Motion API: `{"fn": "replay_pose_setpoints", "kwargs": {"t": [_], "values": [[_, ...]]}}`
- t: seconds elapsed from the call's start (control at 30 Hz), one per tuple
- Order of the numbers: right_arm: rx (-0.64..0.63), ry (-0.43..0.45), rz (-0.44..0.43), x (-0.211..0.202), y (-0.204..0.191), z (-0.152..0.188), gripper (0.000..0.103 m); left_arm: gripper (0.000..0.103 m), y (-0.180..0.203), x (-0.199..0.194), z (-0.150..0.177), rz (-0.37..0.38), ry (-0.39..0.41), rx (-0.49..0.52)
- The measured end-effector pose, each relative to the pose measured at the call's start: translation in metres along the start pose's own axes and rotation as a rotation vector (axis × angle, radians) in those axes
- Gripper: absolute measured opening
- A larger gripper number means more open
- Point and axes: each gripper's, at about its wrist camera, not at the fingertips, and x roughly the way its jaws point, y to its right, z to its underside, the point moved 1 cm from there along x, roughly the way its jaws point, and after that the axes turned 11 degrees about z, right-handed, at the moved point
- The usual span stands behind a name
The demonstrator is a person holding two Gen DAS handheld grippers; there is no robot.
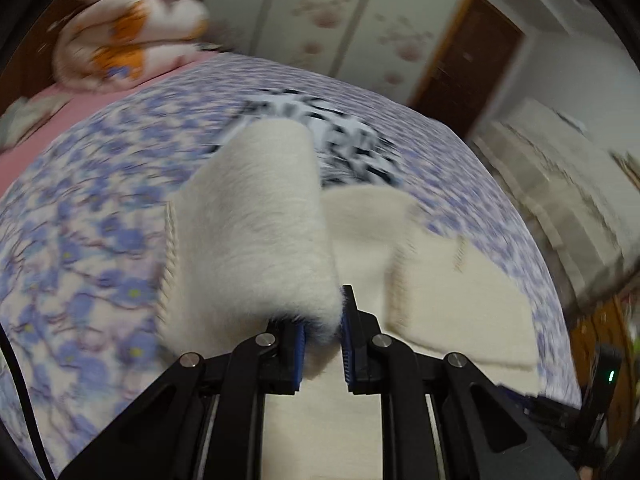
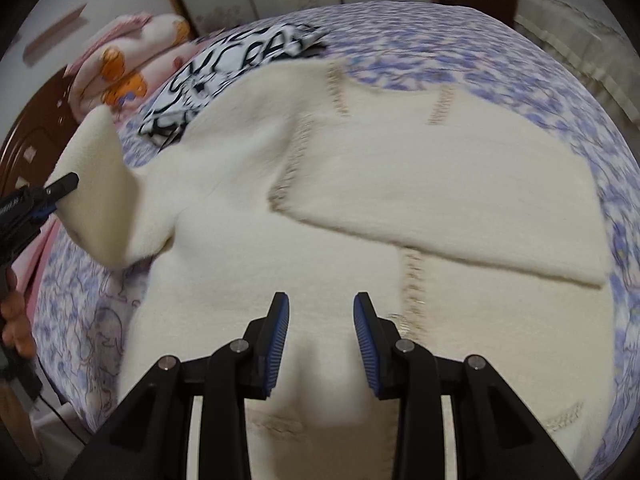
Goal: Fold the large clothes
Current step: 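Lay the held sleeve across the cardigan body and open the left tool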
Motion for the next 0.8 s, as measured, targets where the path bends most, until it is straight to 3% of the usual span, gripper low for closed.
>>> {"fn": "replay_pose_setpoints", "kwargs": {"t": [0.1,0.2,0.27,0.37,0.63,0.8], "values": [[0.054,-0.008,0.012,-0.001,0.029,0.006,0.034,0.022,0.051,0.037,0.032,0.02,-0.12,0.104],[0.092,-0.03,0.012,-0.001,0.055,0.014,0.034,0.043,0.077,0.071,0.061,0.062,-0.25,0.11],[0.098,-0.037,0.016,-0.001,0.064,0.02,0.034,0.061,0.087,0.084,0.079,0.045,-0.302,0.113],[0.108,-0.043,0.015,0.0,0.077,0.025,0.034,0.061,0.096,0.085,0.097,0.051,-0.344,0.116],[0.074,-0.025,-0.052,0.0,0.064,0.019,0.034,0.065,0.079,0.05,0.103,-0.007,-0.313,0.077],[-0.013,0.026,-0.087,-0.005,0.022,-0.005,0.046,0.068,0.05,0.016,0.086,-0.073,-0.227,-0.017]]}}
